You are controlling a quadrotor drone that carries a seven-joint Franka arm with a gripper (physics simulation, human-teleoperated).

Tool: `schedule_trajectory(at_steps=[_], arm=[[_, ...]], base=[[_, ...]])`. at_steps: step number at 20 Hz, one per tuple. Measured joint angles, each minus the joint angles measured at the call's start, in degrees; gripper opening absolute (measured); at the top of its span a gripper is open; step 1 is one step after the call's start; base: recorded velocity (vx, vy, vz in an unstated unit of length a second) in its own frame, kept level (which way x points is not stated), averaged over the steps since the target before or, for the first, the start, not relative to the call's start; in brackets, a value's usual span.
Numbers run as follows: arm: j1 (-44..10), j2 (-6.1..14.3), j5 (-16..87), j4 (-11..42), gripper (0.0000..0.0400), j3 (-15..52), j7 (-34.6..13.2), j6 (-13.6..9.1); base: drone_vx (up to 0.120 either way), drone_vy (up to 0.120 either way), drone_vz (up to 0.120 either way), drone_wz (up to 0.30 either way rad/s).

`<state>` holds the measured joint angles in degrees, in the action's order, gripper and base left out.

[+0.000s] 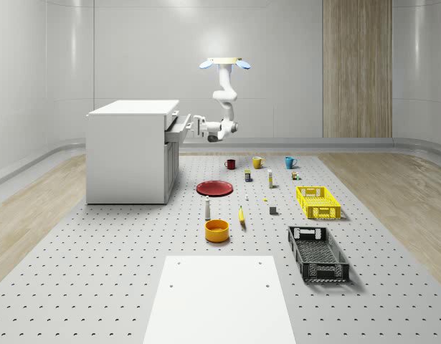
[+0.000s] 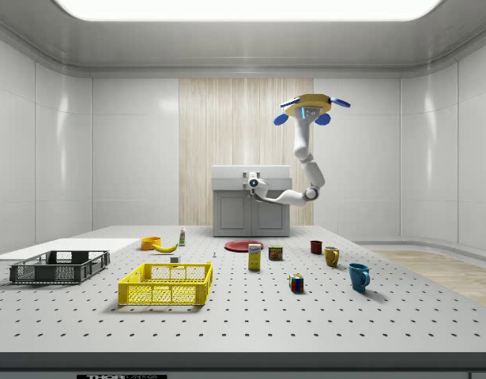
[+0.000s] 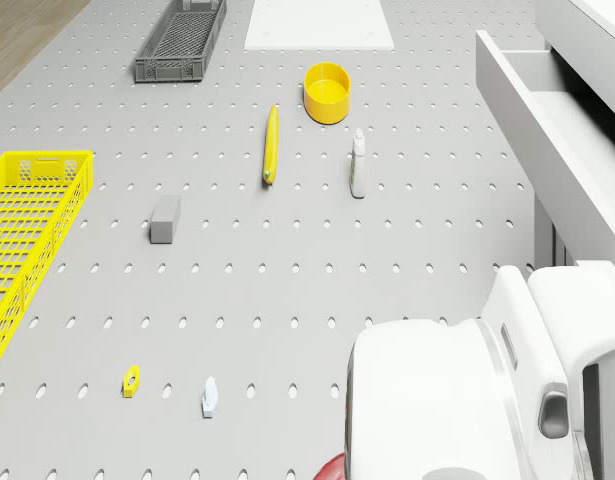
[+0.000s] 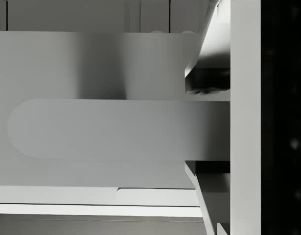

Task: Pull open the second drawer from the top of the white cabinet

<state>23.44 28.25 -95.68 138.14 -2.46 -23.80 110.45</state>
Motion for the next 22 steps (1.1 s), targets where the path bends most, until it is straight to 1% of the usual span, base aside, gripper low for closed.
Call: schedule_trajectory(at_steps=[1,2,3,4,5,6,7,9,11,12,14,17,18,19,20,22], arm=[[-0.2,0.5,0.9,-0.1,0.0181,-0.3,-2.4,-0.3],[-0.4,0.8,2.1,0.1,0.0191,-0.8,-0.4,-0.7],[-0.5,0.9,2.1,0.5,0.0171,-1.3,0.4,-1.1],[-0.6,1.2,2.3,0.7,0.0162,-1.7,0.0,-1.5],[-0.8,1.6,2.9,0.7,0.0179,-2.1,-1.1,-1.9],[-1.0,2.2,3.9,0.6,0.0219,-2.5,-3.0,-2.2],[-1.1,2.3,4.0,1.0,0.0196,-3.0,-1.4,-2.7],[-1.4,2.6,4.6,1.4,0.0186,-3.9,-2.1,-3.5],[-1.5,2.7,4.8,2.2,0.0160,-4.9,-0.1,-4.4],[-1.7,2.9,5.2,2.3,0.0148,-5.4,-0.3,-4.9],[-2.1,3.5,6.3,2.5,0.0154,-6.5,-1.7,-5.9],[-2.6,4.2,8.1,2.9,0.0161,-8.2,-2.3,-7.4],[-2.7,4.7,9.4,2.7,0.0185,-8.9,-2.7,-7.7],[-2.8,4.9,10.0,2.8,0.0186,-9.6,-3.5,-8.2],[-2.8,4.3,10.1,3.7,0.0166,-10.5,0.2,-8.8],[-3.1,4.8,11.0,3.7,0.0140,-11.8,-0.4,-9.9]], base=[[0.000,0.000,0.000,0.000],[0.000,0.000,0.000,0.000],[0.000,0.000,0.000,0.000],[0.000,0.000,0.000,0.000],[0.000,0.000,0.000,0.000],[0.000,0.000,0.000,0.000],[0.000,0.000,0.000,0.000],[0.000,0.000,0.000,0.000],[0.000,0.000,0.000,0.000],[0.000,0.000,0.000,0.000],[0.000,0.000,0.000,0.000],[0.000,0.000,0.000,0.000],[0.000,0.000,0.000,0.000],[0.000,0.000,0.000,0.000],[0.000,0.000,0.000,0.000],[0.000,0.000,0.000,0.000]])
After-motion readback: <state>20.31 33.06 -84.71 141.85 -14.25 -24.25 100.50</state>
